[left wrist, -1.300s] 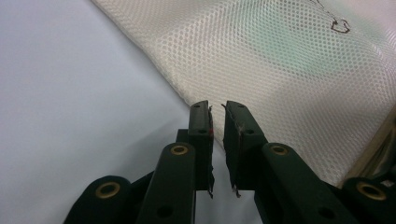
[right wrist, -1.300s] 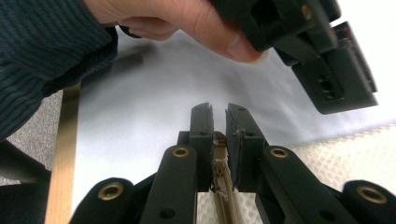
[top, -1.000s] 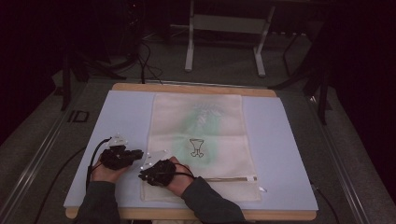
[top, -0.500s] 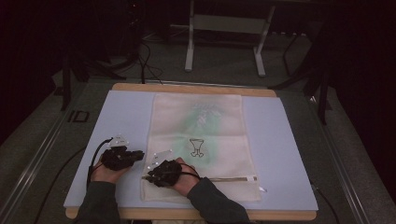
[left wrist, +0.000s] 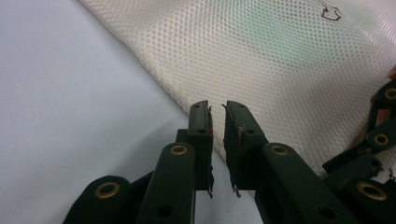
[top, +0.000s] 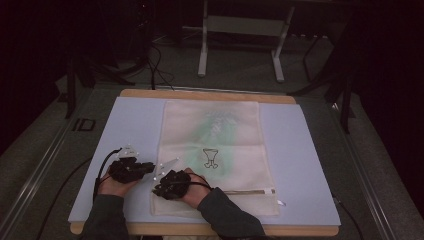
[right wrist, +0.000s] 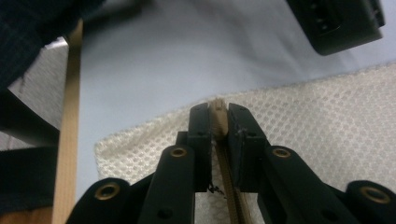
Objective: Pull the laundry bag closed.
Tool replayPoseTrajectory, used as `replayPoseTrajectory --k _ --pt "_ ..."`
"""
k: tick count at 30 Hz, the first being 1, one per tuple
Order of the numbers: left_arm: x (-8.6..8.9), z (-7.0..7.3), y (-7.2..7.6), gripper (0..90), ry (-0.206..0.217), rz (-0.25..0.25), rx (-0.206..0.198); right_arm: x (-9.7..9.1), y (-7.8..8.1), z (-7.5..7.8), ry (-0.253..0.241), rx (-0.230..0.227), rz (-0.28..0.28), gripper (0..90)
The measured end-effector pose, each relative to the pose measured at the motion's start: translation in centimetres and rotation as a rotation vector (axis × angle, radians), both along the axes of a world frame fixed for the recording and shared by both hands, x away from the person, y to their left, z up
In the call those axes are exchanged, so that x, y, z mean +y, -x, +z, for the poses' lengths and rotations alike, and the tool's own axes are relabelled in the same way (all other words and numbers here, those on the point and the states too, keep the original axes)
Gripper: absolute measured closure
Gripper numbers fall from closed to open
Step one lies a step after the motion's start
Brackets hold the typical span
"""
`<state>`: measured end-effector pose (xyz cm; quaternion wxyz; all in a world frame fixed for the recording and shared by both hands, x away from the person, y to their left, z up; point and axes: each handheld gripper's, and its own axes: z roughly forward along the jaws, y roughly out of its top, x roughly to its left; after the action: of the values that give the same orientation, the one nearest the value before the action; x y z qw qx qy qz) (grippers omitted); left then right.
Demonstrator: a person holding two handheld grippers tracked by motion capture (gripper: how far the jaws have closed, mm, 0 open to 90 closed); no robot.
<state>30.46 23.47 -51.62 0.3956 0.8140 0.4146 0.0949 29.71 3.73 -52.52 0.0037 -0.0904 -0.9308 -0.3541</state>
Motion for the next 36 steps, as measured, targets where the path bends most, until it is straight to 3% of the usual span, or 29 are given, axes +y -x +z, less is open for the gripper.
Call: replayPoseTrajectory --k 10,15,21,30,36 --pt "-0.4 -0.1 0.3 81.2 0.001 -0.034 0.014 0.0 -0.1 -0.2 0.006 0.013 -0.023 81.5" --pt "-0.8 -0.4 0.4 86.4 -0.021 -0.066 0.059 -0.1 0.0 -0.4 -0.005 0.015 -0.029 81.6" --pt "-1.0 -0.6 0.4 89.0 -0.029 -0.088 0.077 -0.1 -0.1 -0.4 -0.01 0.022 -0.028 81.6" --pt "-1.4 -0.8 0.5 89.1 -0.045 -0.122 0.096 0.0 0.1 -0.5 -0.011 -0.021 -0.043 81.8" --pt "-1.6 -0.9 0.8 89.1 -0.065 -0.126 0.112 0.0 0.1 -0.5 -0.016 -0.026 -0.047 81.8"
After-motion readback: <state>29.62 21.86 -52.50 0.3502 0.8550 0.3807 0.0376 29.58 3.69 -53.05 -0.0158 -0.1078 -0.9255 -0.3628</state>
